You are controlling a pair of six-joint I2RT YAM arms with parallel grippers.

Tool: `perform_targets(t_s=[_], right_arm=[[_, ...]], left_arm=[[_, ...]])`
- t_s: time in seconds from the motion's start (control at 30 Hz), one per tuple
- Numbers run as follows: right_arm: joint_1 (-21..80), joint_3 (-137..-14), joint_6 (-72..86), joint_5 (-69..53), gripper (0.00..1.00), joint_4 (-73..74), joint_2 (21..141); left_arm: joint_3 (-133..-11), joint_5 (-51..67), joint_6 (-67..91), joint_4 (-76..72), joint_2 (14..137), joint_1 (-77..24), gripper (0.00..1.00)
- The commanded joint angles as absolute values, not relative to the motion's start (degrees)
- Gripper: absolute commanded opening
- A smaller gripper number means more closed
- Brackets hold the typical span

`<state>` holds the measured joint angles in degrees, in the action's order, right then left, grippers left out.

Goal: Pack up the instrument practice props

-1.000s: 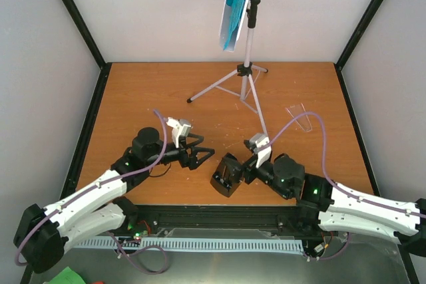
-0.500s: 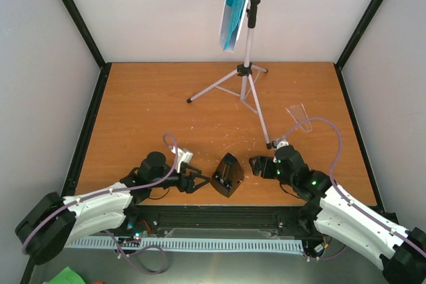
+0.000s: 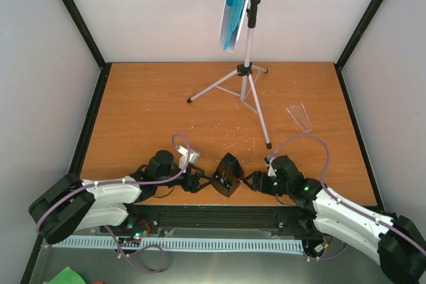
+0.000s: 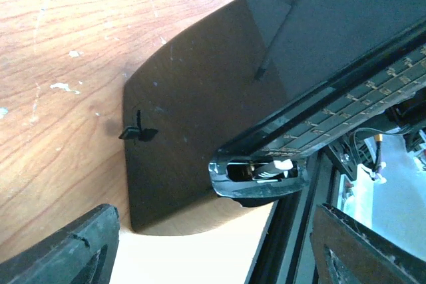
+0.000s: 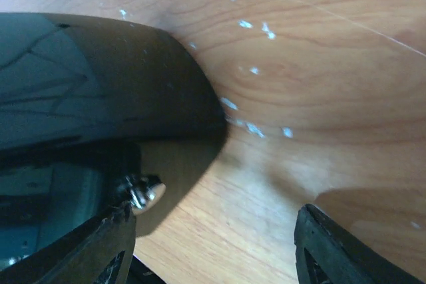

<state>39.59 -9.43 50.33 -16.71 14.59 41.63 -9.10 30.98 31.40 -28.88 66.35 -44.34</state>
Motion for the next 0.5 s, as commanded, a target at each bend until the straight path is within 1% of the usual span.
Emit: perform_targets(t_s=[0.0, 0.1, 0.13, 0.2, 0.23, 0.27, 0.37, 0.4, 0.47], right_arm=[[39.88, -11.56, 51.07, -18.53, 0.64, 1.72, 46.71], [39.84, -14.30, 49.27, -14.97, 0.63, -2.10, 50.89], [39.83, -15.31, 48.58, -14.21, 0.63, -3.71, 52.51], [39.81, -17.35, 47.19, -13.68, 0.63, -7.25, 56.30], [39.81, -18.59, 46.61, -13.59, 0.63, -8.60, 58.49], [39.86, -19.83, 46.15, -13.34, 0.63, -9.38, 60.45], [39.77, -23.08, 43.74, -11.99, 0.63, -8.70, 64.46], [39.73, -24.10, 42.68, -11.14, 0.64, -7.36, 64.55], [39.09, -25.94, 40.21, -8.76, 0.70, -2.43, 62.57]], left_arm=[[-10.26, 28.88, 27.34, -32.38, 66.83, -45.00, 0.79], [-9.33, 26.62, 26.46, -31.48, 65.73, -45.00, 0.80], [-9.01, 25.51, 26.24, -31.05, 65.18, -45.00, 0.82], [-8.19, 23.46, 25.91, -30.33, 63.90, -45.00, 0.94], [-7.98, 22.69, 25.73, -30.21, 63.45, -45.00, 0.98], [-7.84, 22.18, 25.48, -30.15, 63.05, -45.00, 0.99], [-7.83, 22.89, 24.66, -30.98, 63.01, -45.02, 1.00], [-7.78, 23.45, 24.38, -31.54, 63.28, -45.00, 0.99], [-7.54, 25.67, 24.03, -33.07, 63.91, -45.08, 0.99]])
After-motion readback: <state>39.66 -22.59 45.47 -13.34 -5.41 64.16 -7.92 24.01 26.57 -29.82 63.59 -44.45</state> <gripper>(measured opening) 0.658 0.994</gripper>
